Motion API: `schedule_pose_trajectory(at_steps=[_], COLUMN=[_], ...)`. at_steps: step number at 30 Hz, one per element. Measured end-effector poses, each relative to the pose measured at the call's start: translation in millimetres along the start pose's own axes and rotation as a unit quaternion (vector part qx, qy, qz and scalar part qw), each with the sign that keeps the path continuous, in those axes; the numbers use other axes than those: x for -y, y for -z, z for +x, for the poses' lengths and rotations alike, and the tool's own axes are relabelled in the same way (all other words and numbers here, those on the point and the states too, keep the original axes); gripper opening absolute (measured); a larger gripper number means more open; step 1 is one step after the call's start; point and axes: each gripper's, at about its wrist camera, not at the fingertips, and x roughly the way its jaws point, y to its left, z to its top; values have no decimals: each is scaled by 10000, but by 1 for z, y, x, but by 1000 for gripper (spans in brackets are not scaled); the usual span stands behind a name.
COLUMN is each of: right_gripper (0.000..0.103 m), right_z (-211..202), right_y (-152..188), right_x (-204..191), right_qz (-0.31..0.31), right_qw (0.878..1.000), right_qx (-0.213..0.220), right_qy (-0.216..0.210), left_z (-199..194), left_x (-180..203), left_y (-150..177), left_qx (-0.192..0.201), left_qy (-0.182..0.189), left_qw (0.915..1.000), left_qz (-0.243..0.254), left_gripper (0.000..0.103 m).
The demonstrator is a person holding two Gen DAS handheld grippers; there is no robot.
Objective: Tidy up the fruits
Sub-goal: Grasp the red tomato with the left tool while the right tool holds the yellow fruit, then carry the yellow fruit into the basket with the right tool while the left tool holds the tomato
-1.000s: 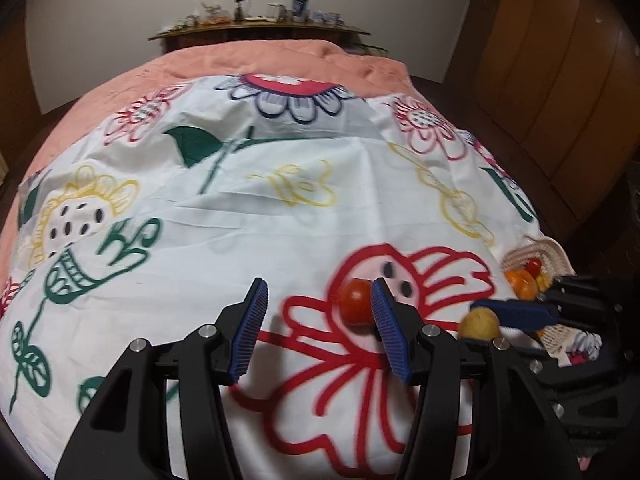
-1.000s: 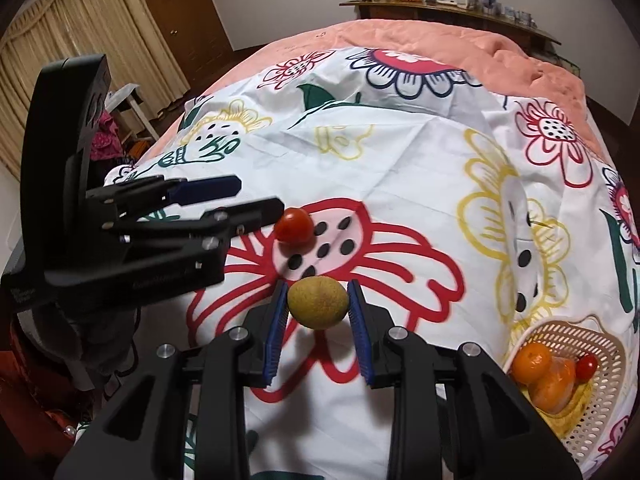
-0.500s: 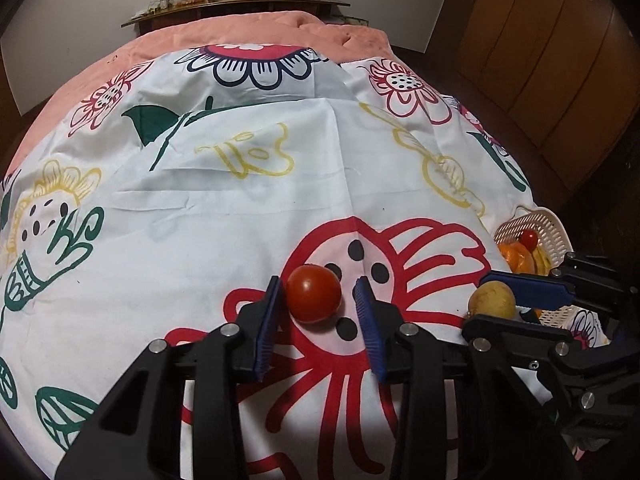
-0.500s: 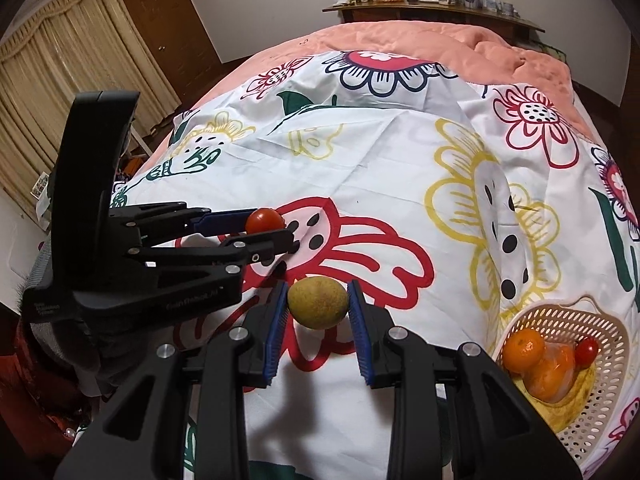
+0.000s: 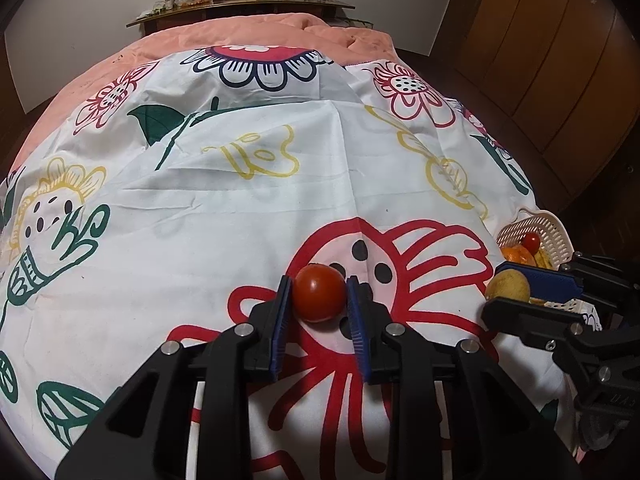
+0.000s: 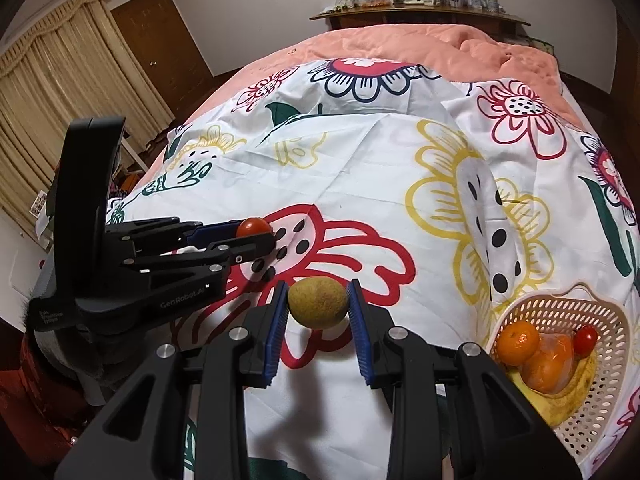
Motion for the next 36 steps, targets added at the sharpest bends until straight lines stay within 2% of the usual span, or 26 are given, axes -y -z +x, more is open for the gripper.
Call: schedule_pose_trajectory(at_steps=[15, 36], right_gripper=[30, 30], right_z=[-13, -32], right_y=[1, 10], right_x=[12, 42], right_qz=[271, 701], right_qw=[9995, 9966], right_qx=[181, 392], right_qy=[56, 208], left_z=[-9, -17], left_x=[5, 19], left_y=[1, 4], left_qx=[111, 188], left_qy=[-160, -153], left_qw=[9998, 9996], left_qz=[34, 150], left_gripper=[28, 28])
